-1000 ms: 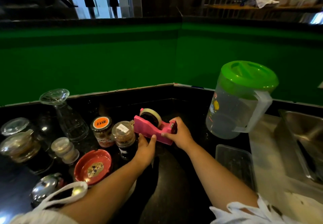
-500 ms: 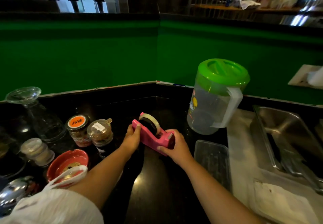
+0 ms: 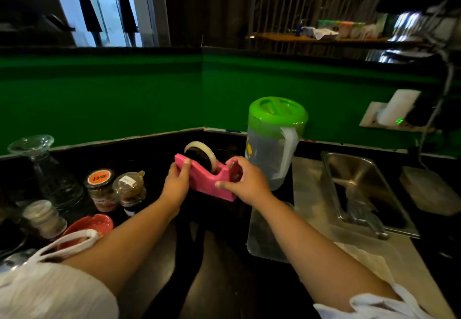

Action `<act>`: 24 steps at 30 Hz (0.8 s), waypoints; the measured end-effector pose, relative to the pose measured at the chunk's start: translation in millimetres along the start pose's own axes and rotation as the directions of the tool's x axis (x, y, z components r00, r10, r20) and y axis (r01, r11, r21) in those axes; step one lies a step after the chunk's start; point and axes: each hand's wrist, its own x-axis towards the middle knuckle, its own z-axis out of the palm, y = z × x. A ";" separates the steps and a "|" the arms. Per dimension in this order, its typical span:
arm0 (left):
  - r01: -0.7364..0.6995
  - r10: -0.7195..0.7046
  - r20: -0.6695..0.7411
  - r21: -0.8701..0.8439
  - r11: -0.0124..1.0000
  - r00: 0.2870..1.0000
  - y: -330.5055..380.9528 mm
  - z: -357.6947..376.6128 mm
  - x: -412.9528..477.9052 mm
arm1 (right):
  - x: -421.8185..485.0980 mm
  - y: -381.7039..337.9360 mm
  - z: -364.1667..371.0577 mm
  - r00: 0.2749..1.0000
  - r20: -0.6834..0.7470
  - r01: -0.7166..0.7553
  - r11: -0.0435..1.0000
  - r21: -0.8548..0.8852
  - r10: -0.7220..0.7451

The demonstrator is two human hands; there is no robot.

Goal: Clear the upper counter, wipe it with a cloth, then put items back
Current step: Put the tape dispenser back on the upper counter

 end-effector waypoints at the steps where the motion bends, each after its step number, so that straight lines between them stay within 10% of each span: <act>1: -0.032 0.032 0.001 0.007 0.999 1.000 9.9 1.9 -2.9 | -0.2 -7.5 -8.8 1.000 -0.021 0.011 1.000 -0.002 -0.011; 14: -0.402 0.400 0.060 0.023 0.915 0.915 165.0 81.8 5.7 | 28.6 -75.8 -170.1 0.956 -0.276 0.078 0.994 -0.076 -0.096; 24: -0.413 0.395 0.265 0.013 0.910 0.879 278.5 155.8 65.3 | 131.7 -103.1 -262.4 0.881 -0.467 0.039 0.996 -0.083 -0.074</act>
